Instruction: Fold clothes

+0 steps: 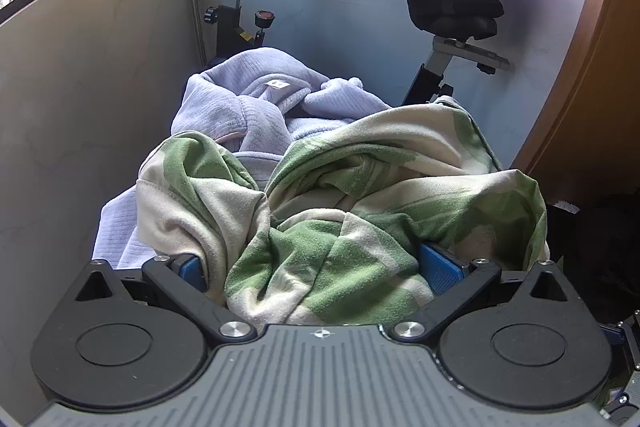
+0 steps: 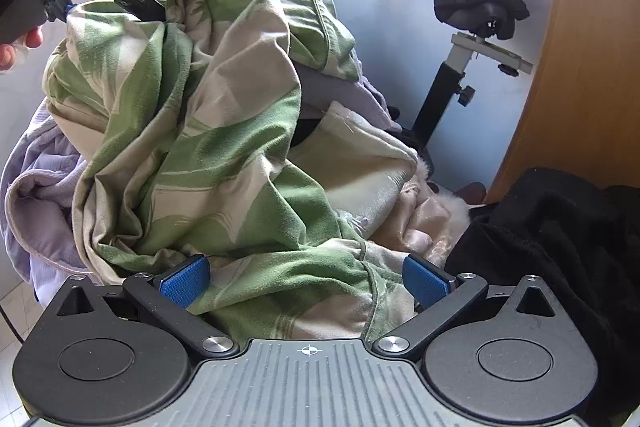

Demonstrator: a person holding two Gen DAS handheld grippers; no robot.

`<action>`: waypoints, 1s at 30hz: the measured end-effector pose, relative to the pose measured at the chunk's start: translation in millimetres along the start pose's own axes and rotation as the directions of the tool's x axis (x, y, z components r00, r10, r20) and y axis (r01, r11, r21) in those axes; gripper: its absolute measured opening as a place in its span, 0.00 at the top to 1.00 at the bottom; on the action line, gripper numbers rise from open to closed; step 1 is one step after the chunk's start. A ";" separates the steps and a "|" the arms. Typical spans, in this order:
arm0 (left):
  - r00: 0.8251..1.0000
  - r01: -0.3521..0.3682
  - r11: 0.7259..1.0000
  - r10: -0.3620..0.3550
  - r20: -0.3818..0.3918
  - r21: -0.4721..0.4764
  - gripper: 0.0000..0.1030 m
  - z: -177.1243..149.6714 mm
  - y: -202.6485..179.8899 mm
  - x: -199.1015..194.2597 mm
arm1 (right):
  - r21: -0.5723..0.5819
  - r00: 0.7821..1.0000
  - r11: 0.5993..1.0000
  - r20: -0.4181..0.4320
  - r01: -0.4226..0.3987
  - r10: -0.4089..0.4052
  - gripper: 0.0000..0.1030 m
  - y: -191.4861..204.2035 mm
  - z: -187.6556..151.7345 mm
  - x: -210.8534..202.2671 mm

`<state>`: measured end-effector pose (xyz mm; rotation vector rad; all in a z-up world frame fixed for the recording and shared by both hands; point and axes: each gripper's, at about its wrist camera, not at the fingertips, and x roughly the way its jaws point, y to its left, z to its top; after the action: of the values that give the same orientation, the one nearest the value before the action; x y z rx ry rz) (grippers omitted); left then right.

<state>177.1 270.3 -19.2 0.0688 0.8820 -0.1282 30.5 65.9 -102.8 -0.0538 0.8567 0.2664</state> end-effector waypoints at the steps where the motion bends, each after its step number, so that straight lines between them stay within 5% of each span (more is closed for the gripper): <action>1: 1.000 -0.002 1.000 0.002 0.001 0.002 0.00 -1.5 0.1 0.5 | -0.009 1.000 1.000 -0.019 0.005 -0.005 0.01 1.0 -2.0 5.1; 13: 1.000 -0.005 1.000 0.005 0.003 0.002 0.00 -5.6 1.2 5.5 | -0.050 0.999 0.998 -0.037 0.025 -0.027 0.01 15.6 -10.2 19.8; 27: 0.999 -0.032 0.997 0.029 0.034 0.073 0.00 -10.7 -5.7 11.1 | 0.036 0.996 0.999 -0.074 -0.038 0.040 0.01 10.6 -10.9 27.3; 30: 0.999 -0.038 0.995 0.035 0.034 0.091 0.00 -11.0 -6.9 12.4 | 0.044 0.993 0.995 -0.083 -0.085 0.088 0.16 14.1 -13.4 25.4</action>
<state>175.5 263.7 -35.9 0.1679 0.8421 -0.1353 32.8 82.8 -129.9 0.0101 0.9500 0.3298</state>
